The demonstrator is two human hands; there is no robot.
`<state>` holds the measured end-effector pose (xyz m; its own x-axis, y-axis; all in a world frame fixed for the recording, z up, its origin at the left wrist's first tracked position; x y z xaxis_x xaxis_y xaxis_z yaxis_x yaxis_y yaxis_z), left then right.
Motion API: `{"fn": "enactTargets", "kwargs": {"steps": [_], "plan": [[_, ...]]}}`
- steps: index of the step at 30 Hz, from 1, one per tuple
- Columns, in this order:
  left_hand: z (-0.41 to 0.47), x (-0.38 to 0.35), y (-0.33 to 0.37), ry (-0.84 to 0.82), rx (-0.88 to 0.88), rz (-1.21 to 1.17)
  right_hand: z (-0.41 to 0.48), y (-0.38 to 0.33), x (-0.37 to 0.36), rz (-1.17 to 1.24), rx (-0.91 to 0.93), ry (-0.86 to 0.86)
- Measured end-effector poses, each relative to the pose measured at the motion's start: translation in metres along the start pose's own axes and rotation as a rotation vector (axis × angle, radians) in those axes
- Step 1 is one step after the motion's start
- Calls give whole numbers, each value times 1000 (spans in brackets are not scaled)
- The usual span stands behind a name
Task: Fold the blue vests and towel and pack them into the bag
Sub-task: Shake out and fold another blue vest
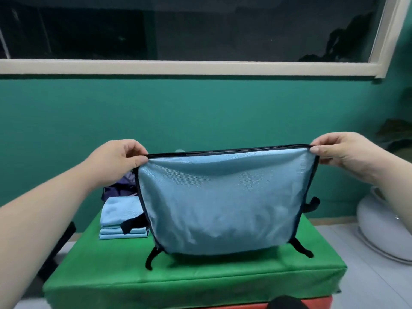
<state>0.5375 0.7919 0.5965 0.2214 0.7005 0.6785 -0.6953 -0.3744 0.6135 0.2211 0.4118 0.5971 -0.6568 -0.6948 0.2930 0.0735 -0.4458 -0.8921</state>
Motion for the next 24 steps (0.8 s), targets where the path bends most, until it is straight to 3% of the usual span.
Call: {"fn": "enactTargets", "kwargs": {"steps": [11, 15, 24], "plan": [[88, -15, -12, 19, 100, 100, 94, 28, -1, -213, -115, 130], [156, -11, -8, 19, 135, 2, 160, 9, 2, -213, -69, 222], [299, 34, 51, 183, 64, 81, 294, -70, 31, -314, 87, 426]]}}
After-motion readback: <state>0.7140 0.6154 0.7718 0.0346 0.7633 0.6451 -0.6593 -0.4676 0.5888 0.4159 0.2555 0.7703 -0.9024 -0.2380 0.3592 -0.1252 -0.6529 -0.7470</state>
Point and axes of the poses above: each hand's wrist, its own z-axis towards the middle knuckle, its own x-axis out of the back of the hand, y = z × x, the point moved 7 cm from there along z, towards the middle knuckle, and after that the axes turned 4 degrees about -z, right-handed, at the moved point
